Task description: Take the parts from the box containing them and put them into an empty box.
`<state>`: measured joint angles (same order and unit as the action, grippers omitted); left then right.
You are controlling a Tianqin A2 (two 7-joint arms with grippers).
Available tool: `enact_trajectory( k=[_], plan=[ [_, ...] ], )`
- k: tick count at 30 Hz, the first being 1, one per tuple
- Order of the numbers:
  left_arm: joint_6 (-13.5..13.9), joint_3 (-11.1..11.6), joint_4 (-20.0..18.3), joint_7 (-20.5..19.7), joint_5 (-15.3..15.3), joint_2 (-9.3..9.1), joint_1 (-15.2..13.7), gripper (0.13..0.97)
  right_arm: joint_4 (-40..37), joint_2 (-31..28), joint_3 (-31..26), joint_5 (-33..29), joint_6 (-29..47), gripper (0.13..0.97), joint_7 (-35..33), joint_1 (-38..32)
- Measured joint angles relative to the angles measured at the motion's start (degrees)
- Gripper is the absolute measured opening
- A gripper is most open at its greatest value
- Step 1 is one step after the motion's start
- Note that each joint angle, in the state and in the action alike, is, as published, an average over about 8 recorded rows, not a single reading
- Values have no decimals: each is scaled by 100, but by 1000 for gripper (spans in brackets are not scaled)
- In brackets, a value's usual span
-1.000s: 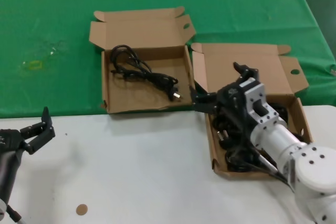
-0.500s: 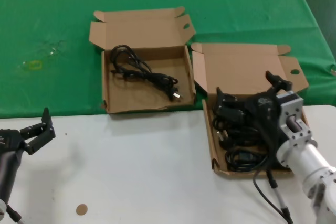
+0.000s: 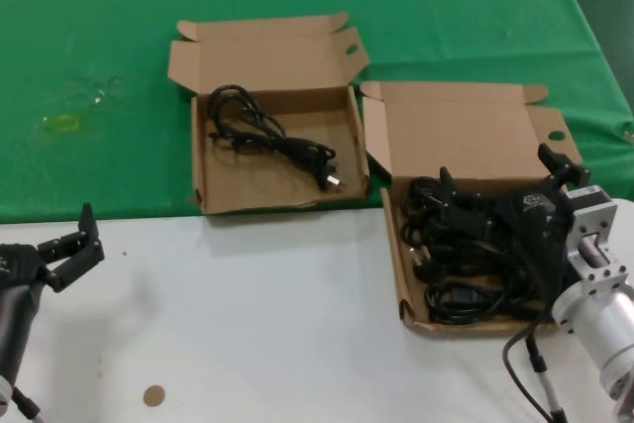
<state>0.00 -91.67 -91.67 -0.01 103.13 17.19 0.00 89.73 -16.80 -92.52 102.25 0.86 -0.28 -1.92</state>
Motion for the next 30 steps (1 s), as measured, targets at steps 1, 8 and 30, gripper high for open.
enact_trajectory(
  k=[1,8,30],
  plan=[
    [0,0,0,0,0,0,0,966,1,0,1,1,-1,966,0,1],
    [0,0,0,0,0,0,0,966,3,-1,1,1,-1,966,0,3],
    [0,0,0,0,0,0,0,966,3,-1,1,1,-1,966,0,3]
  ],
)
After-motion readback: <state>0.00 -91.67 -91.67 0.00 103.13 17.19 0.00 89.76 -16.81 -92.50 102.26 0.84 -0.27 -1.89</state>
